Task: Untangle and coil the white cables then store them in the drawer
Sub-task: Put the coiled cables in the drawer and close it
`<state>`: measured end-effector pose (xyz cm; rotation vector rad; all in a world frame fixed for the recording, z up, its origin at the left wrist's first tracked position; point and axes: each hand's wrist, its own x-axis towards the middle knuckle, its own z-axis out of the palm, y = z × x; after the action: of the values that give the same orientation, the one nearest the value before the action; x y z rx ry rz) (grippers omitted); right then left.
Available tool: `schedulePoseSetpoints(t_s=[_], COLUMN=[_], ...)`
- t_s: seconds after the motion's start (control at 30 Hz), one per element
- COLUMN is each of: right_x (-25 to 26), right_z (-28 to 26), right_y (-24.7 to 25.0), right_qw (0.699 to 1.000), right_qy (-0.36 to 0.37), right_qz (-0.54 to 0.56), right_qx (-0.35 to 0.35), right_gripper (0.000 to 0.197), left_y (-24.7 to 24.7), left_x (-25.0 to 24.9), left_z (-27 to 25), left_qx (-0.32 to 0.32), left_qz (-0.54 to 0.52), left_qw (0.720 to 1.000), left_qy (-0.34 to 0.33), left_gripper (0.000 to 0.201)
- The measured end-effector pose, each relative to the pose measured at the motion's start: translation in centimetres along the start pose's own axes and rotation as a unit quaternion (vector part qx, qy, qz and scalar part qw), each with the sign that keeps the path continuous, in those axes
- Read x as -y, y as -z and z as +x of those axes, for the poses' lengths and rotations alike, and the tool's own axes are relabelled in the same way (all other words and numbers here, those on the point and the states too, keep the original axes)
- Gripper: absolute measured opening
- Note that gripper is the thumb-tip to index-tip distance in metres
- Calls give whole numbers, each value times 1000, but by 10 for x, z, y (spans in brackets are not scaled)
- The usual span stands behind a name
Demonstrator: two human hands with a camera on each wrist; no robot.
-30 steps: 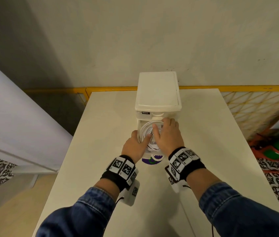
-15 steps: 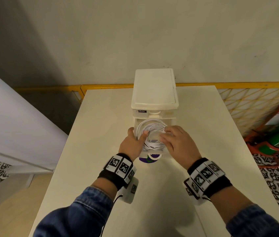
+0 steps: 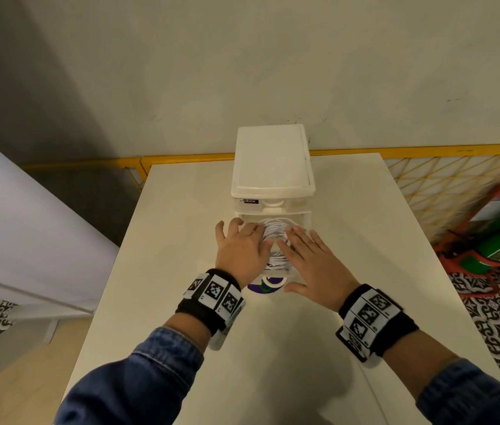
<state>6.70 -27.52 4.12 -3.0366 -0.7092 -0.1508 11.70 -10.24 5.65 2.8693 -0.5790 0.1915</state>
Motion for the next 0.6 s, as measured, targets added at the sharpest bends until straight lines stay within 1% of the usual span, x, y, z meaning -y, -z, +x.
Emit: schedulePoseSetpoints(t_s=[0.1,0.17,0.23,0.37,0.43,0.47,0.5,0.53,0.6], right_x=[2,4,4,4,6,6,6,6,7], right_z=[0,0,1,1,1,1,2,2,0], right_y=[-3,-3,-3,-4,-4,-3,-2,-1,-1], right_qw=[1000,999,999,996,996,996,996,996,996], right_qy=[-5,-8,-7,-2,-4,-6,-7,-8,-9], right_qz=[1,-19,-49,-84,-88,-88,-89,-91,-89], right_qx=[17,29,15,-10,-8,-8,-9,-14,-28], right_gripper=[111,117,112,98,95,94,94,96,100], left_y=[4,10,17,34,44,49,56,61,68], left_x=[1,3,7,17,22,24,25,27,29], left_z=[3,7,12,27,36,41,47,54,66], left_qx=[41,35,-1,-120,-164,-183,-181,-148,-27], left_qz=[-14,-46,-88,-154,-171,-180,-194,-212,-237], left_qw=[999,998,996,980,971,966,963,963,961], left_qy=[-5,6,14,33,37,38,48,73,139], left_gripper=[62,55,43,25,23,27,35,43,57])
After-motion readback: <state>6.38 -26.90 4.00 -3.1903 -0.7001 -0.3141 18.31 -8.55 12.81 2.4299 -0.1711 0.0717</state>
